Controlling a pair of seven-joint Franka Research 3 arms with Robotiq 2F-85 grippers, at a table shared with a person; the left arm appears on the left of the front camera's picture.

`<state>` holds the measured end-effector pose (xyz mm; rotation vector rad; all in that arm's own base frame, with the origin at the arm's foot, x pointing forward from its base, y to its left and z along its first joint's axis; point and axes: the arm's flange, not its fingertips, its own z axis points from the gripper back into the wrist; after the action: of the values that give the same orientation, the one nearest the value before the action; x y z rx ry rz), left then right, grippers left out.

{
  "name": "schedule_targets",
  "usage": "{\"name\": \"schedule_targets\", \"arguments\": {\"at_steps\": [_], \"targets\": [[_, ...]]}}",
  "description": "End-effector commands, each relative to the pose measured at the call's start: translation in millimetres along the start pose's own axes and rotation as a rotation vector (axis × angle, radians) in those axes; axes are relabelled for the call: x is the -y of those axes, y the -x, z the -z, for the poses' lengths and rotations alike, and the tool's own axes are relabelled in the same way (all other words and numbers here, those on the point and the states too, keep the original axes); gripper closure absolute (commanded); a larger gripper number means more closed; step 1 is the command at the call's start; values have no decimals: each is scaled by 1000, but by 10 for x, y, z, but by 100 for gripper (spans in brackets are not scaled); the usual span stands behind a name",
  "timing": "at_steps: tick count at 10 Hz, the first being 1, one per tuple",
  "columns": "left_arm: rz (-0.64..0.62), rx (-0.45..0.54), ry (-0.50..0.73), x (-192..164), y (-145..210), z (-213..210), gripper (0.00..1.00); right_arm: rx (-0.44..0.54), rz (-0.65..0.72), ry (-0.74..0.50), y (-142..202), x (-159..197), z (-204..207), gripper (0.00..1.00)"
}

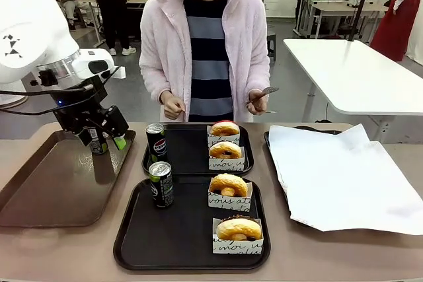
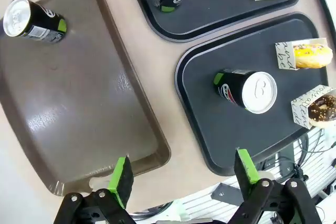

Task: Set up donuts and drinks on trays.
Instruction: Pick up one Pepsi coke from the Handle tray and place it on the Flat Tray without a Pepsi coke.

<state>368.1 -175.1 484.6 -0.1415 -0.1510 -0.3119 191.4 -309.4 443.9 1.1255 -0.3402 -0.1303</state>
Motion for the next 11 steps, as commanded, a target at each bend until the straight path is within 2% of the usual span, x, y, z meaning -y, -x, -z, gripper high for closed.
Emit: {"name": "schedule_targets", "arguments": {"at_steps": [1,10,11], "targets": [[29,-4,-7,118,2,6,0,5,-4,-13,3,1,-9,0],[28,-2,-10,129,12,14,0,5,-4,-13,3,1,-9,0],[30,-14,45,-147,-17,-85,0,5,-4,-13,3,1,-9,0]]}}
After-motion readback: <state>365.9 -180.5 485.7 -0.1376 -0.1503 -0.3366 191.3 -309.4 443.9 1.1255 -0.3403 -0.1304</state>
